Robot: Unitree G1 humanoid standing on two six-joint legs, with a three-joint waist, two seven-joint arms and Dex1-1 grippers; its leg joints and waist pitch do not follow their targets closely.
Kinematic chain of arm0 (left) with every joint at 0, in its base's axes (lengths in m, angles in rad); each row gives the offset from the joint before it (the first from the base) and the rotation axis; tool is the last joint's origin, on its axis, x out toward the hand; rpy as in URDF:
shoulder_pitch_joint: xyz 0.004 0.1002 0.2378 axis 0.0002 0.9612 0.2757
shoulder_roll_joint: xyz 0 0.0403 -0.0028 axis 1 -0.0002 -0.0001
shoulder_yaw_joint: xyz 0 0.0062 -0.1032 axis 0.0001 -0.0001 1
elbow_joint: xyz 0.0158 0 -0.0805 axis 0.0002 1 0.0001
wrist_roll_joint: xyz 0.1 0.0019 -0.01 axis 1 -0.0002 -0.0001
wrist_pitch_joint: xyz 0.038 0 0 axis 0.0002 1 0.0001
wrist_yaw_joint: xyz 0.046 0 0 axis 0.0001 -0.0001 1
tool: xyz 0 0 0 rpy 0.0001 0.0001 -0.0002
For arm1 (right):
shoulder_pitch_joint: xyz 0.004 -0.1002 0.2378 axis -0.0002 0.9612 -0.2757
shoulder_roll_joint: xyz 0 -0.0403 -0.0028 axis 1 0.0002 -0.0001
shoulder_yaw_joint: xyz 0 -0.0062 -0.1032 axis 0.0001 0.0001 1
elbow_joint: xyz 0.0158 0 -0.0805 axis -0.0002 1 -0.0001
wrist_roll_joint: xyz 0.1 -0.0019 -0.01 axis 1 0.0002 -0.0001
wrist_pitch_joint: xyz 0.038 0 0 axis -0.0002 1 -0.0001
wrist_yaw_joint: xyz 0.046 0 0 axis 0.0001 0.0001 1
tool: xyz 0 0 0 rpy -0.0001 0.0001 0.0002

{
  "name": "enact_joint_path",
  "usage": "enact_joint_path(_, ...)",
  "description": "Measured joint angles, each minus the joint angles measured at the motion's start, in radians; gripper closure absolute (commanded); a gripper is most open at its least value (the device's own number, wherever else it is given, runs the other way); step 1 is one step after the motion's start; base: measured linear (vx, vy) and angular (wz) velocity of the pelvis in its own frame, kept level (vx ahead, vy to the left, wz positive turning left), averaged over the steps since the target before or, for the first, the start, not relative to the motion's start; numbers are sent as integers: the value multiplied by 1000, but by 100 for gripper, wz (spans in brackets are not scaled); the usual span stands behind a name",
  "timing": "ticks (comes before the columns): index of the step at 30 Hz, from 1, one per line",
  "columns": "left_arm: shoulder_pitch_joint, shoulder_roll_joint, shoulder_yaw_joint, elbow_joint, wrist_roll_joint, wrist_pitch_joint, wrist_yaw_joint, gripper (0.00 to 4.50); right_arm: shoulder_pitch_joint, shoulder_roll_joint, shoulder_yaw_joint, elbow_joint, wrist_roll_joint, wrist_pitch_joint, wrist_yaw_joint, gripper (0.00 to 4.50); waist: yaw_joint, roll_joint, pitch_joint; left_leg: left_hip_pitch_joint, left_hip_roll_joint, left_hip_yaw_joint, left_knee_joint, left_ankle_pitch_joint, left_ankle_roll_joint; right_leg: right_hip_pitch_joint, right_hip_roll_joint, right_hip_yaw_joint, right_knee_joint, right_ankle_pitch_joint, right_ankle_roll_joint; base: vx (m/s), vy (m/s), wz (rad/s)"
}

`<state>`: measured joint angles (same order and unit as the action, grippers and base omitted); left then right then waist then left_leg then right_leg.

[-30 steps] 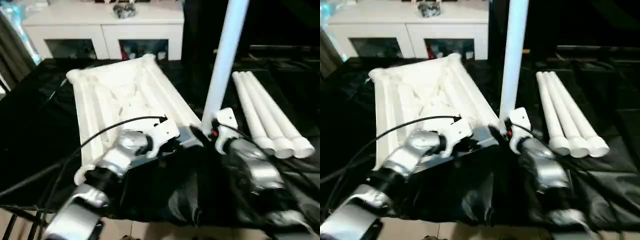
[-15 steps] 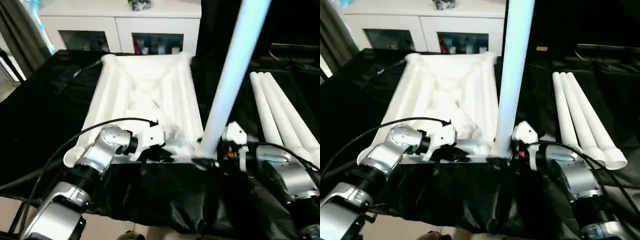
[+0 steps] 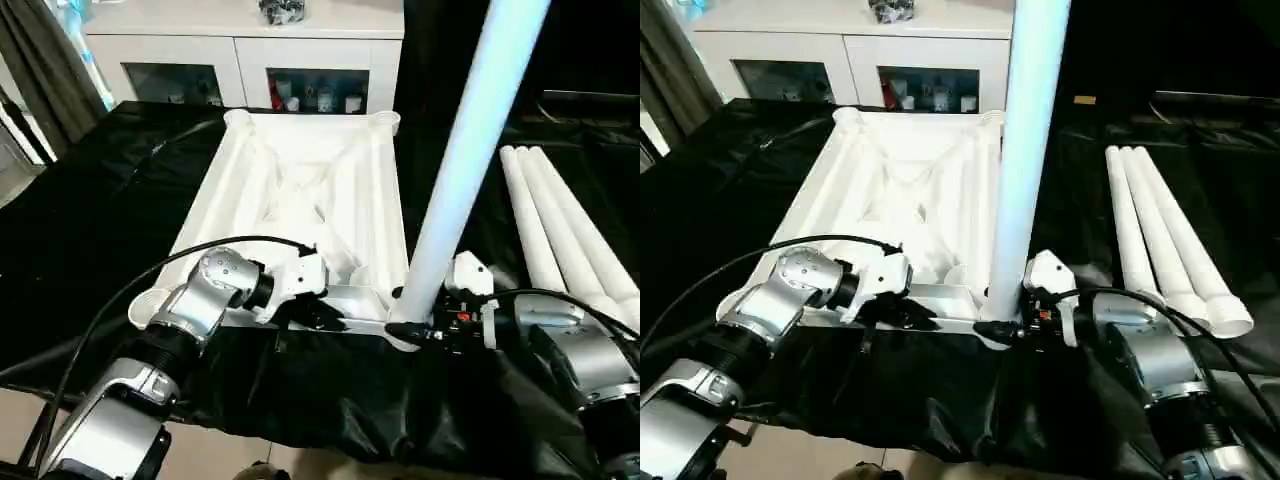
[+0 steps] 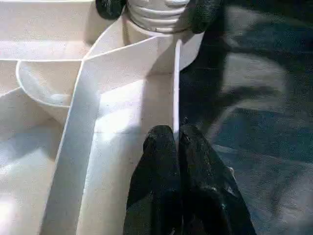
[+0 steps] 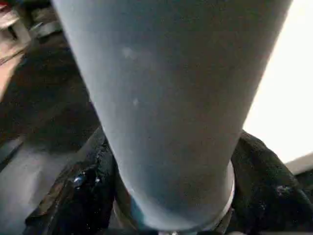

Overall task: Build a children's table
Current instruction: Rotate leg to tighten, then rotate table base

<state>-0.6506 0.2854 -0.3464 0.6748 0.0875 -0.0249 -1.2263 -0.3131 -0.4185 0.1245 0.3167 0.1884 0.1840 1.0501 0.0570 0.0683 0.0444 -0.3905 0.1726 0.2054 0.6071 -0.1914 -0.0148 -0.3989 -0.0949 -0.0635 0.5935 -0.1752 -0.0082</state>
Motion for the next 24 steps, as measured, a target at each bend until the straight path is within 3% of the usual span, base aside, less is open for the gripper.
enact_joint_path(4,-4,-67,25,17,39,56,175,450,-53,108,-54,97,-47,1,-261,178,-26,-1,0,6,0,0,-1,0,-2,3,0,0,-1,-4,7,0,0,0)
enact_joint_path(10,-3,-157,38,13,71,144,363,450,-128,226,-101,199,-101,-2,-565,180,-44,-1,0,7,-1,-1,-3,0,-2,2,0,-1,-2,-5,8,0,0,0)
enact_joint_path(12,2,-173,38,-1,83,164,391,450,-134,252,-116,212,-114,-14,-620,180,-46,-1,0,7,-1,-2,-4,0,-2,2,0,-1,-3,-5,8,0,0,0)
enact_joint_path(14,12,-182,38,-23,86,179,408,450,-141,265,-123,228,-119,-26,-652,110,-49,-1,0,6,-1,-2,-4,1,-2,3,0,-1,-4,-5,8,0,0,0)
enact_joint_path(16,14,-192,36,-31,86,187,412,450,-150,267,-126,243,-122,-33,-662,107,-50,-1,0,5,-1,-2,-4,1,-2,2,0,-1,-7,-5,8,0,0,0)
enact_joint_path(19,19,-198,31,-46,85,190,410,450,-151,267,-128,246,-124,-47,-669,66,-50,-1,-1,4,-1,-2,-4,1,-2,3,0,0,-8,0,0,0,0,0)
enact_joint_path(24,19,-209,17,-58,84,188,403,450,-129,236,-125,221,-139,-65,-651,53,-34,2,-2,1,-1,-1,-4,1,-2,3,0,0,-8,2,-1,0,0,0)
